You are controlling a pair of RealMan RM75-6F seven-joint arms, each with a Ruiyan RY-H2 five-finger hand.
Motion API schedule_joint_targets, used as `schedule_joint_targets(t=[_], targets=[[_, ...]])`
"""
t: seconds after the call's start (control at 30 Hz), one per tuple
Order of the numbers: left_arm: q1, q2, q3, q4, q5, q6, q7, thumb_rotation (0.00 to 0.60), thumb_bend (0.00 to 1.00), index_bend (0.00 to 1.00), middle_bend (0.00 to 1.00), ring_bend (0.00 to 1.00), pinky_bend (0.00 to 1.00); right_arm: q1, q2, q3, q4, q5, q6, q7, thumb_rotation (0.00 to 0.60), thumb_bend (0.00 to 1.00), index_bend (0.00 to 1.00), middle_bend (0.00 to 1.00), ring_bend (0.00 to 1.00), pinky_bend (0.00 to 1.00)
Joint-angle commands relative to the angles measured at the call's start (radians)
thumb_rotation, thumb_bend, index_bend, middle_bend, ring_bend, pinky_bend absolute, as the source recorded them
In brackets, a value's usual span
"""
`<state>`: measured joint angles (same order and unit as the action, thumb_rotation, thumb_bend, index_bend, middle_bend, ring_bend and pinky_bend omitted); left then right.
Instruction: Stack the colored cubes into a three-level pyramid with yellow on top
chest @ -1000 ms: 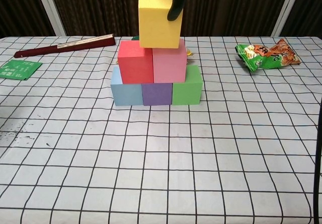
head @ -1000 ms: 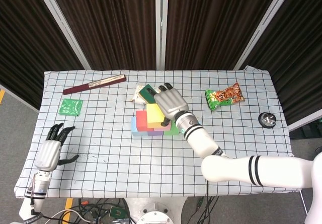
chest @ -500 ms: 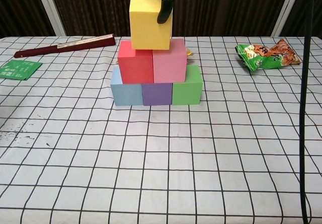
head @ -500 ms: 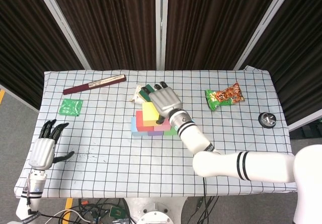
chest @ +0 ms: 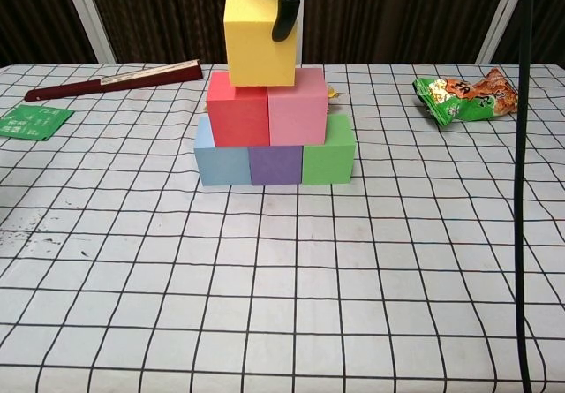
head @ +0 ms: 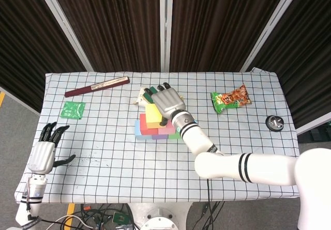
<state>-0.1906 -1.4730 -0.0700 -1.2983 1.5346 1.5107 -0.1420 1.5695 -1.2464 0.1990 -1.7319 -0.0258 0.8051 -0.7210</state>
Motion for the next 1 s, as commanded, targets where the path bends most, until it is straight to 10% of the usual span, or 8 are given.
schedule_joint_targets(t=[0.03,1.0], targets=[[0.002,-0.004,-0.004,0.003,0.001,0.009,-0.001,0.6,0.0,0.17,0.2,0.02,0.04,0.007,-0.002,-0.01,0.005,0.01,-0.01,-0.002,0.6,0.12,0.0,0.51,0.09,0.0],[0.002,-0.001,-0.006,0.006,-0.014,-0.004,-0.019,0.6,0.0,0.17,0.2,0.02,0.04,0.065,-0.026,-0.056,0.063,0.03,-0.046,0.02,0.6,0.12,0.0,0.51,0.09,0.0]])
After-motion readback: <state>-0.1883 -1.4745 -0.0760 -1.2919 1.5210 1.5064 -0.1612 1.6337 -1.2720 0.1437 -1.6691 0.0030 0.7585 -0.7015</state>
